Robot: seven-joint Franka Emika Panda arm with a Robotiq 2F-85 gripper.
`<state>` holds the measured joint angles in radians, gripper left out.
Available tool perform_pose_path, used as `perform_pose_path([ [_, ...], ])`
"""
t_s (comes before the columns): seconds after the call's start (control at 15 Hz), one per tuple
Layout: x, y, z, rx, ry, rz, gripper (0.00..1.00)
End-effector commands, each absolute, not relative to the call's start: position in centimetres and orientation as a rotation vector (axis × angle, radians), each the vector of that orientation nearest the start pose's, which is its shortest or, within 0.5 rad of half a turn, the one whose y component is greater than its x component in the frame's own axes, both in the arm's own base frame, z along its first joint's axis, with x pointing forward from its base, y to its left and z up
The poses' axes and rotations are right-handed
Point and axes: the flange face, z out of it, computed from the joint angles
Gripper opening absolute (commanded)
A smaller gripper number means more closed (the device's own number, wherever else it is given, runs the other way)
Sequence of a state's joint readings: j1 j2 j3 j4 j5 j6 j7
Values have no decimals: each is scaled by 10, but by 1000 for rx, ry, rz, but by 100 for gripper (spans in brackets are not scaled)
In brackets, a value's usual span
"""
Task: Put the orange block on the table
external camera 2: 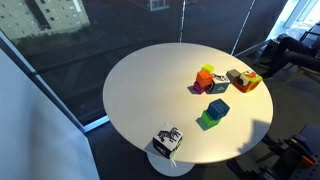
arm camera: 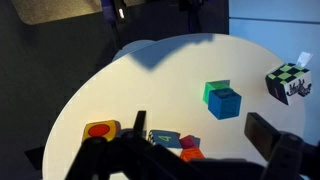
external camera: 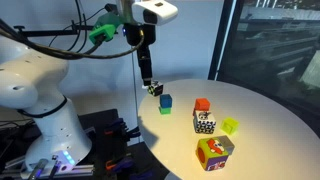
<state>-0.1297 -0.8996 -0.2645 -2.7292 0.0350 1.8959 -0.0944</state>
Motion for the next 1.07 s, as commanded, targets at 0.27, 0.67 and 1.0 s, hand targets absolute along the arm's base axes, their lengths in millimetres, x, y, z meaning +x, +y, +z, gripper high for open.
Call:
perform_pose_path([
  [0.27,273,-110,468,-2895,316,-136,100],
  [0.67,285,-101,469,-2926,318,-137,100],
  [1.0,308,-88,473,-2981,344,-168,100],
])
